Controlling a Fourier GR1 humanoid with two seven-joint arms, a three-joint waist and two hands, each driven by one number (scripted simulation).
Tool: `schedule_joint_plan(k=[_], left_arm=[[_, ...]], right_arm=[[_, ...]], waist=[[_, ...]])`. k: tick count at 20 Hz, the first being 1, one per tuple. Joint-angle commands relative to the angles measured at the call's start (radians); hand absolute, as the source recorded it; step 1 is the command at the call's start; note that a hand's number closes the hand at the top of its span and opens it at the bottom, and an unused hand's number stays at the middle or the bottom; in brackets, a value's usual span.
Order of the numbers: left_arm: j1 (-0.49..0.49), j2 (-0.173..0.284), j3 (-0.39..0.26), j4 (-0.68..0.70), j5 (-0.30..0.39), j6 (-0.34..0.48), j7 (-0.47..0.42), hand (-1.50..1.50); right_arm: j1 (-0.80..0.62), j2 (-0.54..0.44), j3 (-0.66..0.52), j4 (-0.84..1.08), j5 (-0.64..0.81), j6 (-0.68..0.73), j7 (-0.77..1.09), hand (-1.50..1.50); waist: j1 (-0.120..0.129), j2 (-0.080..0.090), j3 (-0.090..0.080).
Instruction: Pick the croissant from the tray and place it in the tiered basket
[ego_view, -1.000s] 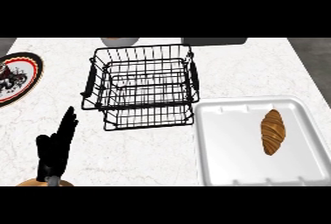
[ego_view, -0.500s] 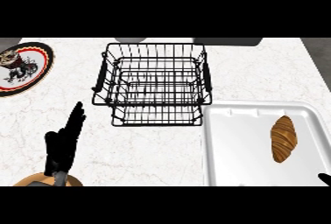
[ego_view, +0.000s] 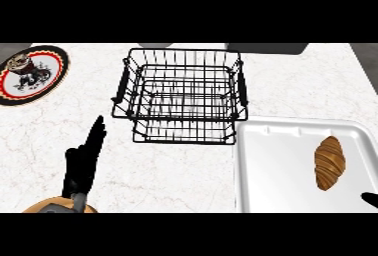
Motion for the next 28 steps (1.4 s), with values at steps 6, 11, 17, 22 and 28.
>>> schedule_joint_plan(k=[6,11,17,22,28], left_arm=[[0.031,-0.029,-0.011,0.03,0.004,-0.025,-0.011,0.0],[0.069,-0.069,-0.031,0.035,-0.015,0.003,-0.042,0.0],[0.071,-0.062,-0.013,0.056,-0.026,0.002,-0.055,0.0],[0.048,-0.047,-0.016,0.004,-0.029,0.0,0.003,0.0],[0.065,-0.046,0.005,0.018,-0.025,0.004,-0.021,0.0]], right_arm=[[-0.205,0.048,0.101,0.101,0.131,0.236,0.344,-1.5],[-0.265,0.109,0.096,0.167,0.112,0.332,0.345,-1.5],[-0.411,0.243,0.109,0.254,0.186,0.385,0.345,-1.5],[-0.478,0.315,0.092,0.366,0.209,0.459,0.345,-1.5],[-0.52,0.379,0.042,0.445,0.201,0.537,0.345,-1.5]], waist=[[0.011,0.003,-0.002],[0.003,-0.001,-0.003],[-0.016,-0.005,-0.002],[-0.014,-0.006,-0.001],[-0.028,-0.009,-0.001]])
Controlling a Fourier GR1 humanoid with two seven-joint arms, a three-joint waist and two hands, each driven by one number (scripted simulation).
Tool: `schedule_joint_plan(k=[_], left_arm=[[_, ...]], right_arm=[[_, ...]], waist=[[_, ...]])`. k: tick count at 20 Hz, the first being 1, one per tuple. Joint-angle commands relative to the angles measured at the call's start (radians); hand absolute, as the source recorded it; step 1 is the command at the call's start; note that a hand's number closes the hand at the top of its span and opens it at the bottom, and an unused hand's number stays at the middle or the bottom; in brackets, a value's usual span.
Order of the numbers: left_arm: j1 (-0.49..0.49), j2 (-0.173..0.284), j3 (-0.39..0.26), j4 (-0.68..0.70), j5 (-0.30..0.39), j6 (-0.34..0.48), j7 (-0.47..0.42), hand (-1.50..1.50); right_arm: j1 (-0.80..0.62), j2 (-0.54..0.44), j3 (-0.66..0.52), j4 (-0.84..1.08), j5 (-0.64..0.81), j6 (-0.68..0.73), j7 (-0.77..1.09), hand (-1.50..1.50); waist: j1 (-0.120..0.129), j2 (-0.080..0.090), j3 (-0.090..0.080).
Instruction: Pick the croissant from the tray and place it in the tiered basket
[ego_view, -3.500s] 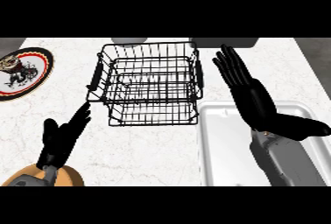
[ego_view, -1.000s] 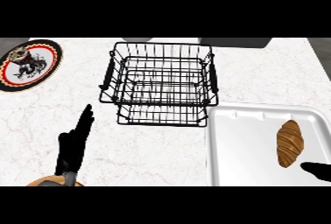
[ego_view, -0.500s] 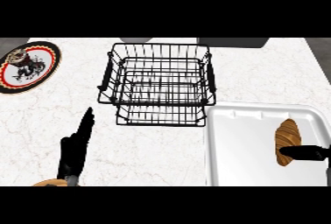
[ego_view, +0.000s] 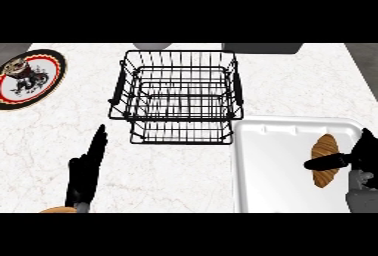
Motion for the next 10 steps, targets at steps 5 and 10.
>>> schedule_joint_plan(k=[5,10], left_arm=[[0.041,-0.007,0.016,0.017,0.004,-0.007,-0.018,0.0],[0.01,-0.02,0.028,0.037,0.004,-0.012,-0.024,0.0]], right_arm=[[-0.098,0.081,-0.065,0.053,0.027,0.153,0.237,-1.5],[-0.132,0.106,-0.098,0.086,0.04,0.212,0.236,-1.5]], waist=[[-0.016,-0.001,-0.004],[-0.021,0.0,-0.004]])
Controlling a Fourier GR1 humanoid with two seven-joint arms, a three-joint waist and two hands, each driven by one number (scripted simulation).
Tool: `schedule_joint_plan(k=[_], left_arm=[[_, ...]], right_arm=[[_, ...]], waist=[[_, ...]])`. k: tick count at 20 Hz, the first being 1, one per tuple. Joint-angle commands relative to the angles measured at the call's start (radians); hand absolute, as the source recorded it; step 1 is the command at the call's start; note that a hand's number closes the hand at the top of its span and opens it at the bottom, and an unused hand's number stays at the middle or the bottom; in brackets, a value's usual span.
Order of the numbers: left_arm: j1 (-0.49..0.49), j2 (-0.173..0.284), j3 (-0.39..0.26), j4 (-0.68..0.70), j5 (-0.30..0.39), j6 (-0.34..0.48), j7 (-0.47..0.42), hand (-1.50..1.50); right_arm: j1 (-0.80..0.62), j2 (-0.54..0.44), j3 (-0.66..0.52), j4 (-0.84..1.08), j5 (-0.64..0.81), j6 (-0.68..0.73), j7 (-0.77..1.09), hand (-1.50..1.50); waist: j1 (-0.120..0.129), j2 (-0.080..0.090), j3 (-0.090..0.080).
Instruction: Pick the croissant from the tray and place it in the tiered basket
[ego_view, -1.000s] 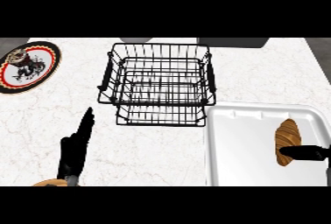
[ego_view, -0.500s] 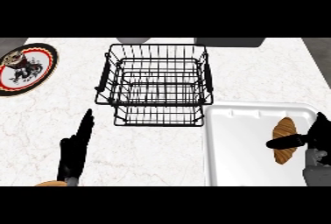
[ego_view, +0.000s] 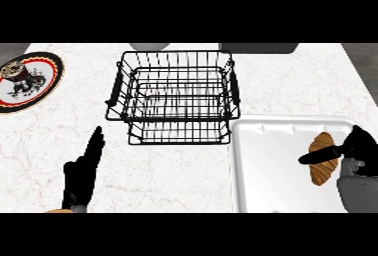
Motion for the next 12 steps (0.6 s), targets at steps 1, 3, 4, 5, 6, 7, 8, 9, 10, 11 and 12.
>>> schedule_joint_plan(k=[1,3,4,5,6,7,8,9,10,11,12], left_arm=[[0.01,-0.009,0.015,0.039,0.016,-0.021,-0.013,0.0],[0.053,-0.021,-0.007,0.023,0.005,-0.015,-0.026,0.0],[-0.033,-0.024,0.016,0.054,-0.007,0.008,0.022,0.0],[0.031,-0.013,0.0,-0.008,-0.005,0.009,0.029,0.0],[0.025,-0.024,-0.008,0.016,-0.013,0.007,0.017,0.0],[-0.037,-0.02,0.016,0.043,0.004,-0.006,0.058,0.0],[-0.029,0.005,0.01,-0.007,-0.007,-0.008,0.077,0.0],[-0.048,-0.041,-0.002,0.045,-0.03,0.027,0.057,0.0],[0.027,-0.037,-0.001,0.066,-0.008,-0.015,-0.016,0.0],[0.0,-0.044,-0.012,0.029,-0.034,0.019,0.027,0.0],[0.007,0.008,0.017,-0.032,-0.011,-0.007,0.069,0.0]], right_arm=[[-0.057,0.048,-0.022,0.012,0.025,0.104,0.243,-1.5],[-0.057,0.063,-0.033,0.069,0.023,0.083,0.227,-1.5],[-0.037,0.078,-0.022,0.021,0.02,0.101,0.228,-1.5],[0.002,0.081,-0.04,0.0,0.012,0.104,0.227,-1.5],[-0.058,0.098,-0.046,0.058,0.029,0.091,0.234,-1.5],[-0.057,0.088,-0.067,0.022,0.015,0.122,0.243,-1.5],[-0.097,0.104,-0.086,0.08,0.025,0.09,0.235,-1.5],[-0.071,0.103,-0.083,0.061,0.024,0.115,0.225,-1.5],[-0.055,0.118,-0.098,0.078,0.028,0.082,0.193,-1.5],[-0.059,0.135,-0.083,0.085,0.052,0.083,0.202,-1.5],[-0.051,0.148,-0.09,0.113,0.071,0.053,0.18,-1.5]], waist=[[-0.004,0.004,-0.006],[0.004,0.006,-0.005],[-0.012,0.005,-0.005],[-0.01,0.001,-0.005],[-0.001,0.005,-0.005],[-0.014,0.005,-0.005],[-0.001,0.005,-0.004],[-0.011,0.005,-0.005],[-0.006,0.006,-0.005],[-0.005,0.005,-0.004],[0.001,0.004,-0.004]])
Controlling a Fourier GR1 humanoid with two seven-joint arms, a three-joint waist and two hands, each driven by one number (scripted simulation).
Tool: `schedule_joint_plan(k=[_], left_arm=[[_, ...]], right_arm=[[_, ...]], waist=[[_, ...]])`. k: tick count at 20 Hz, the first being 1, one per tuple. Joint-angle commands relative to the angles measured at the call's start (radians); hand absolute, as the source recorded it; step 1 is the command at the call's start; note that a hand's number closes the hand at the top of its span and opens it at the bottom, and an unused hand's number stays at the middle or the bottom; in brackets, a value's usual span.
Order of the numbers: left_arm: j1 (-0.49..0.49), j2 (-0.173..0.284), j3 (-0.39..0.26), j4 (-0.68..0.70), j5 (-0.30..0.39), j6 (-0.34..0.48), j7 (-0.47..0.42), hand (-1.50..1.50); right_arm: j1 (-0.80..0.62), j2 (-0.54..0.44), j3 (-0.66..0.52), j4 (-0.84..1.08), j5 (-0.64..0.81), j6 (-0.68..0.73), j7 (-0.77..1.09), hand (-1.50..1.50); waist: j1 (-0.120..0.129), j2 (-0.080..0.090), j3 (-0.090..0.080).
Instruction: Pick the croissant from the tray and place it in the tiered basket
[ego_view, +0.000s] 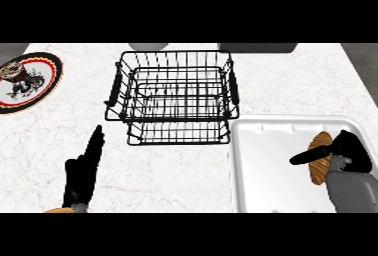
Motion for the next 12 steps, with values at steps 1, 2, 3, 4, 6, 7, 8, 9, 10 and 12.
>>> schedule_joint_plan(k=[1,2,3,4,6,7,8,9,10,12], left_arm=[[0.008,-0.019,0.006,0.038,-0.001,-0.001,0.006,0.0],[0.02,0.025,0.038,0.003,0.025,-0.035,0.015,0.0],[-0.002,-0.021,0.018,0.051,0.001,-0.015,-0.012,0.0],[0.012,-0.018,-0.001,0.019,0.0,-0.024,0.014,0.0],[0.004,-0.04,0.011,0.074,-0.007,-0.019,-0.027,0.0],[0.008,-0.031,0.028,0.086,0.009,-0.046,-0.046,0.0],[0.015,-0.021,0.0,-0.035,-0.021,0.004,0.065,0.0],[0.029,-0.02,0.006,0.03,-0.03,-0.022,-0.004,0.0],[-0.021,-0.032,0.035,0.066,-0.021,-0.031,-0.005,0.0],[0.035,-0.025,0.045,0.061,0.002,-0.055,-0.019,0.0]], right_arm=[[-0.002,0.006,-0.051,-0.023,-0.027,0.081,0.185,-1.5],[0.008,0.081,0.007,-0.039,0.037,0.025,0.222,-1.5],[0.045,0.053,-0.017,-0.053,0.025,0.048,0.18,-1.5],[0.021,0.046,-0.049,0.028,0.026,0.023,0.136,-1.5],[0.014,0.079,-0.031,0.031,0.062,0.017,0.144,1.5],[-0.038,0.063,-0.075,0.104,0.058,-0.008,0.105,1.5],[-0.063,0.045,-0.088,0.123,0.065,0.012,0.096,1.5],[-0.013,0.046,-0.086,0.101,0.07,0.014,0.063,1.5],[0.022,0.052,-0.077,0.036,0.061,0.045,0.053,1.5],[-0.031,0.062,-0.082,0.08,0.091,0.019,0.036,1.5]], waist=[[-0.009,0.003,-0.005],[-0.002,0.002,-0.005],[-0.01,0.003,-0.005],[-0.002,0.005,-0.004],[-0.004,0.005,-0.005],[0.002,0.007,-0.004],[0.006,0.005,-0.003],[0.0,0.005,-0.004],[-0.006,0.004,-0.004],[0.001,0.005,-0.004]])
